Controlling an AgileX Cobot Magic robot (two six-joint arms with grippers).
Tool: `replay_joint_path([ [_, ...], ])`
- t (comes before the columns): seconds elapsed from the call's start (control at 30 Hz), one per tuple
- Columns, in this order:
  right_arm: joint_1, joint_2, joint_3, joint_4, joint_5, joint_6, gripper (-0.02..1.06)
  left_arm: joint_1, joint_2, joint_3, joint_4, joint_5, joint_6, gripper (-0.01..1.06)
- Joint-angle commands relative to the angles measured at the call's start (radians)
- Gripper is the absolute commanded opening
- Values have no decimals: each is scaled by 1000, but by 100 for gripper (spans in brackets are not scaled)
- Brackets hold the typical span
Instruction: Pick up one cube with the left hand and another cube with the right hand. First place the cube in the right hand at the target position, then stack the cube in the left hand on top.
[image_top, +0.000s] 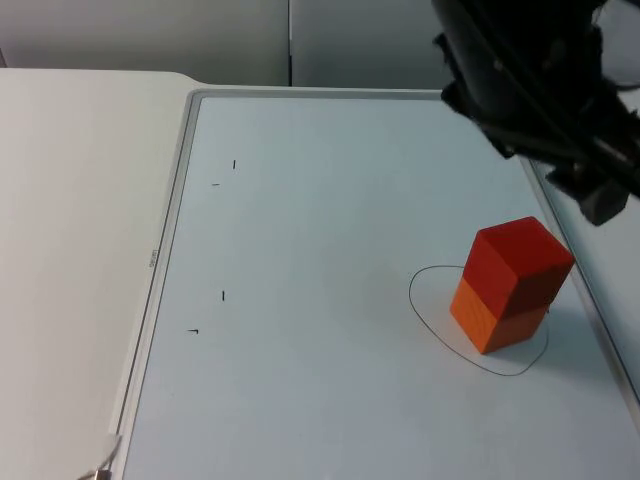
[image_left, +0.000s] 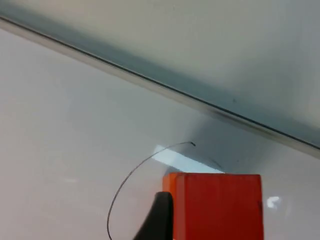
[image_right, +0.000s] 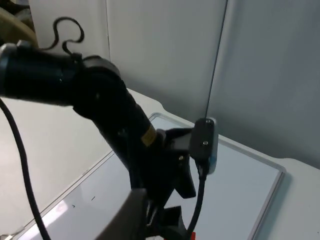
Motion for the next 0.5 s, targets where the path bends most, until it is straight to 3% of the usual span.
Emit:
replay_joint_path([
  [0.0, 3, -3, -2, -1, -2, -3, 104, -7, -46, -42, 7, 91, -8, 81],
  [0.23, 3, -3, -2, -1, -30, -23, 104, -7, -212, -104, 98, 336, -72, 81],
  [0.47, 3, -3, -2, -1, -55, -32, 104, -7, -442, -104, 169, 367, -134, 81],
])
